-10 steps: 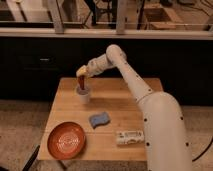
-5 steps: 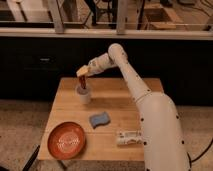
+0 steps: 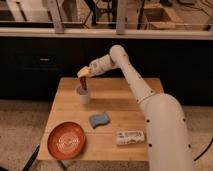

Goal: Place the pepper in the ceramic cup

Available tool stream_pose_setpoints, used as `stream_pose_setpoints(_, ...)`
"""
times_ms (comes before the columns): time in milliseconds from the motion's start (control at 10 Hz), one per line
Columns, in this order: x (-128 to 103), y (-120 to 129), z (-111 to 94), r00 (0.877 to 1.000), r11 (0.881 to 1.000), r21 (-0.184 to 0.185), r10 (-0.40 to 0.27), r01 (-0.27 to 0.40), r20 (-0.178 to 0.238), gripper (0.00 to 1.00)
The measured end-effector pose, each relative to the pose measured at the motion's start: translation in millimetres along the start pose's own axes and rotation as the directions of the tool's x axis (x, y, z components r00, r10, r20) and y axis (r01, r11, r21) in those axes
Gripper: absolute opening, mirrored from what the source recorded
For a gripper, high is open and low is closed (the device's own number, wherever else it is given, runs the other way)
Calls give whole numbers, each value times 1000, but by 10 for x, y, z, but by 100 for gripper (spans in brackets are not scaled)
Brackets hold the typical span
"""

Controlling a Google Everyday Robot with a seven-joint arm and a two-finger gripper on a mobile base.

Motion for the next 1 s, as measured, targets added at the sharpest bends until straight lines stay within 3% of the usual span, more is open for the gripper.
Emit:
stream_pose_setpoints(200,-28,-31,-11,1000,1000,-14,-5,4,-16,65)
stream_pose_setpoints(400,-42,-64,-14,999,1000,-18,-9,8,-32,79)
stream_pose_setpoints(700,-48,-55,-18,993,996,-71,46,-54,-108,80)
stream_pose_setpoints(1000,-43,-99,-77,980,984,-141,87,-113,-178,80)
